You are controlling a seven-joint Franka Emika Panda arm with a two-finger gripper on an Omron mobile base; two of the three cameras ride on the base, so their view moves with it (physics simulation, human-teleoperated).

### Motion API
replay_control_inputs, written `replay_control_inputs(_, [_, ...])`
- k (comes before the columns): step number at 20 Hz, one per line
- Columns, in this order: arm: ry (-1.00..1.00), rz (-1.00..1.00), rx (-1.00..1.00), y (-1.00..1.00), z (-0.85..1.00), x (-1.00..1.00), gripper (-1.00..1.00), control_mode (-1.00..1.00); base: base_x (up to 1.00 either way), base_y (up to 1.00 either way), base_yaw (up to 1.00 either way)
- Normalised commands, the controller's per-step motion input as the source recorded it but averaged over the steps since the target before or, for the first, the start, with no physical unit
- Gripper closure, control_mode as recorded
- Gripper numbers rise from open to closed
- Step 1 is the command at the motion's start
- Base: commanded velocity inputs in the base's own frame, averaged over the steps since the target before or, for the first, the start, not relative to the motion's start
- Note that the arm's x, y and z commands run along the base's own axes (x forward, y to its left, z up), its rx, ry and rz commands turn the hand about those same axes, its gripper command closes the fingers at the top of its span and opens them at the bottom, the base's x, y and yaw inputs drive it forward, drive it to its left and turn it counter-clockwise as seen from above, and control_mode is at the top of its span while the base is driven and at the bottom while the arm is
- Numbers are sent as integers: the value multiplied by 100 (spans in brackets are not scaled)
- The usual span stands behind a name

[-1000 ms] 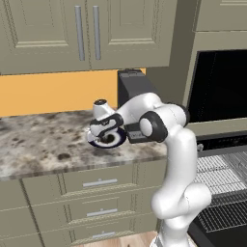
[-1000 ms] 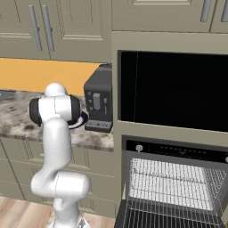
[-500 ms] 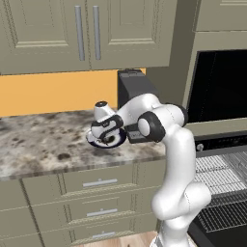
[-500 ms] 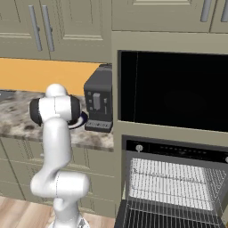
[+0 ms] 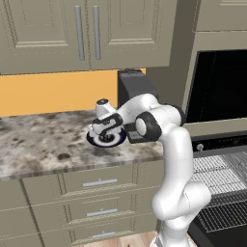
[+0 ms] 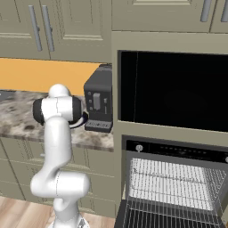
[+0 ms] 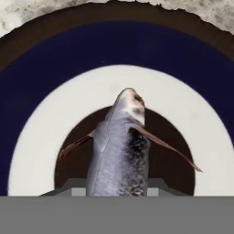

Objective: Take the fish from the oven and place it on the plate on the counter.

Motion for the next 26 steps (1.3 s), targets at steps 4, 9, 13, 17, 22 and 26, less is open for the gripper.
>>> replay_control_inputs(4, [0,-3,0,0,0,16,100,-100,0,0,0])
replay_control_inputs(9, [0,-1,0,0,1,0,100,-100,0,0,0])
replay_control_inputs(13, [0,-2,0,0,6,0,100,-100,0,0,0])
replay_control_inputs(17, [0,-2,0,0,4,0,-100,-100,0,0,0])
replay_control_inputs(22, [0,-3,0,0,7,0,-100,-100,0,0,0])
replay_control_inputs(26, [0,-1,0,0,6,0,-100,-100,0,0,0])
